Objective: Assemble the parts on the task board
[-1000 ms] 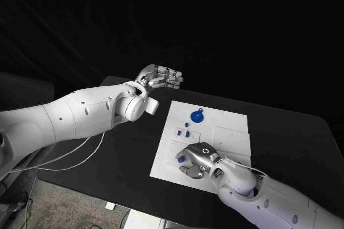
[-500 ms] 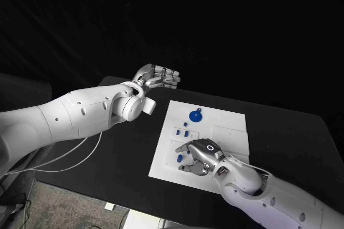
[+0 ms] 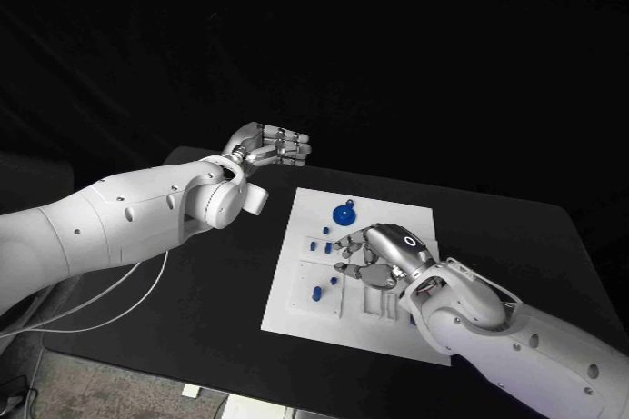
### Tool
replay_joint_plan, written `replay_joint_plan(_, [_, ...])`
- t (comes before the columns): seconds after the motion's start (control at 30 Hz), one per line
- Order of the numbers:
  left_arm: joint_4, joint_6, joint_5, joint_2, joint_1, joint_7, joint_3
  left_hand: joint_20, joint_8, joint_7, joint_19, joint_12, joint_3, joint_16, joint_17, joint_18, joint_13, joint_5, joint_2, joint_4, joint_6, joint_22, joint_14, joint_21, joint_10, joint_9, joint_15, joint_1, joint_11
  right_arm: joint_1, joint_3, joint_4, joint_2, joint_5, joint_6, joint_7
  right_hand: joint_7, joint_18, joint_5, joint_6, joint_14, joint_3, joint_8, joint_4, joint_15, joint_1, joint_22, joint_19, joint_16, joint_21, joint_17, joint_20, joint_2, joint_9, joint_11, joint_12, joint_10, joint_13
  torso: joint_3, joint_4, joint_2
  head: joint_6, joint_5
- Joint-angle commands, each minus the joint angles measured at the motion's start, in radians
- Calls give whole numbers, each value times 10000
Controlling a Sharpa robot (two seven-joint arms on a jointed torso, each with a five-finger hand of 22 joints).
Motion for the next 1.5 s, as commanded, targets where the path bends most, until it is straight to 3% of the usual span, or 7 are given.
replay_joint_plan(0.03, [21,122,-20,-43,9,91,4,7,-13,21,66,5,-49,-45,-9,129,-10,21,73,24,-46,-6,-51,44,-23,-9,16,7,-10,35,118,134,-341,1981,311,-65,-118,-267,374,266,1,-88,26,-115,-227,-221,70,373,43,115,85,-241,-100,21,-341,455,1118,359,18,-70,-27,17,-248])
replay_joint_plan(0.1, [33,123,-20,-123,9,120,2,7,-13,21,66,5,-49,-45,-9,129,-10,21,73,24,-46,-6,-51,44,-23,-9,16,7,-10,126,221,182,-728,3023,670,-321,-238,-580,635,468,44,-817,-1,-93,-378,-440,109,367,1,218,209,-488,30,21,-504,1947,1050,2067,41,-115,-44,11,-407])
replay_joint_plan(0.2, [43,128,-20,-203,3,143,1,1,-14,20,74,5,-50,-44,-9,127,-9,22,70,29,-36,-3,-32,50,-6,-10,11,-1,-14,231,277,168,-1085,4146,1536,-961,-213,-645,624,504,-35,-1083,83,-57,-369,-532,462,267,402,739,759,-526,503,77,-519,5780,-1276,6903,68,-167,-59,-28,-528])
replay_joint_plan(0.27, [49,125,-18,-244,-6,160,1,1,-14,20,74,5,-50,-44,-9,127,-9,22,70,29,-36,-3,-32,50,-6,-10,11,-1,-14,309,300,100,-1303,5016,2062,-1381,-316,-574,112,601,8,-897,26,-43,-412,-507,517,292,411,791,783,-551,683,72,-555,5907,-877,7018,80,-178,-71,-19,-617])
replay_joint_plan(0.57, [62,102,9,-456,-80,199,-4,-7,-17,19,88,6,-48,-43,-9,127,-9,24,70,34,-40,2,-8,58,17,-10,3,-15,-21,449,342,-28,-2126,6305,4012,-3503,-434,-598,-765,848,7,-263,17,578,-345,-1075,2151,326,1934,2526,3026,-471,398,220,-555,9665,7,11507,173,-298,-185,-169,-1027])
replay_joint_plan(1.0, [141,132,36,-557,-187,193,-19,-7,-17,19,88,6,-48,-43,-9,127,-9,24,70,34,-40,2,-8,58,17,-10,3,-15,-21,460,344,136,-2381,6477,5239,-6011,-439,-615,-1363,825,136,22,24,1834,-341,-1793,3033,408,2146,3062,3640,-466,-67,421,-543,9841,429,12402,199,-326,-231,-205,-1223])
replay_joint_plan(1.5, [155,147,45,-589,-198,174,-38,-6,-16,18,83,3,-56,-46,-10,118,-10,11,56,33,-39,1,-18,55,9,-10,6,-39,-20,459,340,48,-2344,5945,5634,-6551,-479,-637,-1345,919,151,110,22,2044,-355,-2039,3267,432,2202,3058,3764,-478,-104,575,-564,9889,513,12601,166,-303,-219,-248,-1142])
